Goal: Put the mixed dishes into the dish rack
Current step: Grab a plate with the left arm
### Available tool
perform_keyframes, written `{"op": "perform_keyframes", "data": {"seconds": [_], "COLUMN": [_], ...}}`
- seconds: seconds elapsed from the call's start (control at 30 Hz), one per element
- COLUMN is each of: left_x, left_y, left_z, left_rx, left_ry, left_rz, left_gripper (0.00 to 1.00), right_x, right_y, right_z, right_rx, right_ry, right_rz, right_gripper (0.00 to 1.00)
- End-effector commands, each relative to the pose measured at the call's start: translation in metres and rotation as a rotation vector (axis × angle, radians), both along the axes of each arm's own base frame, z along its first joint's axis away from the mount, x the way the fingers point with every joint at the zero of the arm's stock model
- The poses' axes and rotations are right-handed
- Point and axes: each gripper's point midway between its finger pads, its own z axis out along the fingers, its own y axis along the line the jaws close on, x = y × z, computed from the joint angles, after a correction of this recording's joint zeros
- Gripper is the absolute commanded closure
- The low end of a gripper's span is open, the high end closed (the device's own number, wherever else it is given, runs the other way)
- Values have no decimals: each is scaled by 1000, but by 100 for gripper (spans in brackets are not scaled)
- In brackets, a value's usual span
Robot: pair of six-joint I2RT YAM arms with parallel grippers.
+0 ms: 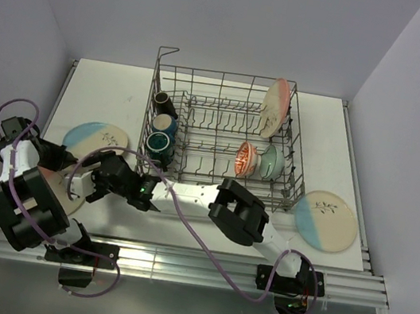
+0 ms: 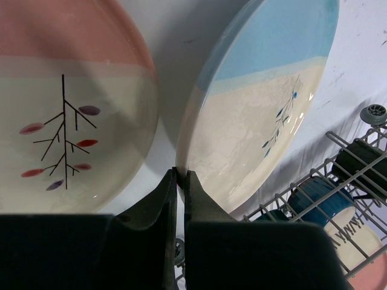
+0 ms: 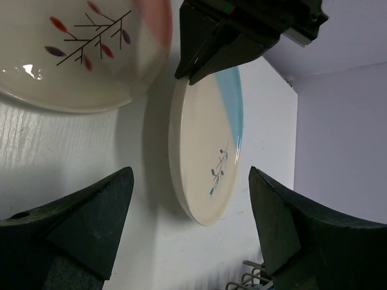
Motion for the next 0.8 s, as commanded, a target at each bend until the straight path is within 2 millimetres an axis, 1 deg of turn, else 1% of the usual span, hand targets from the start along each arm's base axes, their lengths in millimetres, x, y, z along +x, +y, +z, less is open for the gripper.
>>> {"op": "perform_keyframes", "data": {"seconds": [0.0, 0.07, 0.4, 0.53, 0.6, 0.63, 0.67, 0.7, 0.77], "left_x": [18, 18, 6, 4, 2, 2, 2, 1, 0], "left_y": [0, -2, -16, -19, -20, -20, -21, -23, -25], "left_z": [35, 39, 43, 46, 46, 47, 47, 47, 47], "left_rx": [6, 5, -24, -25, -30, -26, -32, -38, -44], "left_ry": [-127, -138, -151, -154, -153, -157, -157, -160, -163], "left_rz": [-34, -35, -32, -34, -34, -34, -33, -37, -37], "left_gripper": [100, 100, 100, 100, 100, 100, 100, 100, 100], "right_x": [1, 2, 6, 12, 19, 22, 24, 26, 28], "right_y": [7, 8, 12, 9, 9, 10, 13, 14, 18], "right_z": [2, 0, -9, -13, -10, -14, -9, -12, -9], "right_rx": [58, 61, 74, 73, 86, 85, 99, 99, 106], "right_ry": [-34, -34, -54, -66, -72, -74, -83, -83, -90], "right_rz": [15, 17, 45, 47, 36, 31, 28, 27, 27], "right_gripper": [16, 16, 17, 17, 17, 17, 17, 17, 18]}}
